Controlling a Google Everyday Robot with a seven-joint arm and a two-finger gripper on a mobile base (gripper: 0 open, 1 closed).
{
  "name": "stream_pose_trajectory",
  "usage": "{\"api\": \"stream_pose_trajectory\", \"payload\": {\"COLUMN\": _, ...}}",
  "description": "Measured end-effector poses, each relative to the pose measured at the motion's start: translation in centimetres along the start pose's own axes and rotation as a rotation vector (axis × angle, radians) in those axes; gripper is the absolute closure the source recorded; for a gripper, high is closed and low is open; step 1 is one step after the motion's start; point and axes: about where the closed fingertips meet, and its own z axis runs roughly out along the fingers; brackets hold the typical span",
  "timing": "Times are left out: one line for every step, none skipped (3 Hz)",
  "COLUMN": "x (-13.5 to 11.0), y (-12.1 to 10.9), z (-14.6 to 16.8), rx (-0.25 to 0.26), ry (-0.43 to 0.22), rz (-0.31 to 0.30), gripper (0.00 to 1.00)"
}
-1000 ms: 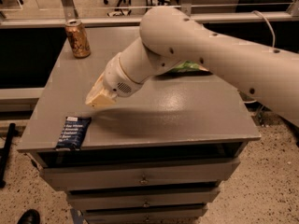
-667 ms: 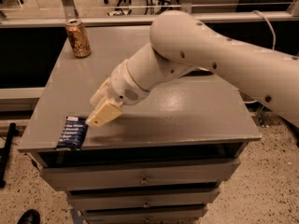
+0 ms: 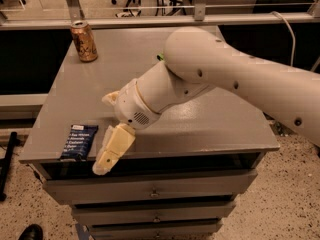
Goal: Move rxbar blueberry near orange can
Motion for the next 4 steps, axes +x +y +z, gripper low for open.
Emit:
{"api": "stream_pose_trajectory", "payload": {"x": -0.3, "y": 1.6, "z": 2.2, "rx": -0.019, "ry": -0.004, "rz": -0.035, "gripper": 0.0}}
{"api": "stream_pose_trajectory", "payload": {"x": 0.1, "y": 2.3, "z": 4.5, "rx": -0.023, "ry": -0.003, "rz": -0.06, "gripper": 0.0}}
{"api": "stream_pose_trajectory", "payload": {"x": -0.1, "y": 2.2, "z": 5.5, "rx": -0.004, "ry": -0.003, "rz": -0.084, "gripper": 0.18}}
{"api": "stream_pose_trajectory", "payload": {"x": -0.4, "y": 1.7, "z": 5.7, "rx": 0.023, "ry": -0.005, "rz": -0.101, "gripper": 0.41}}
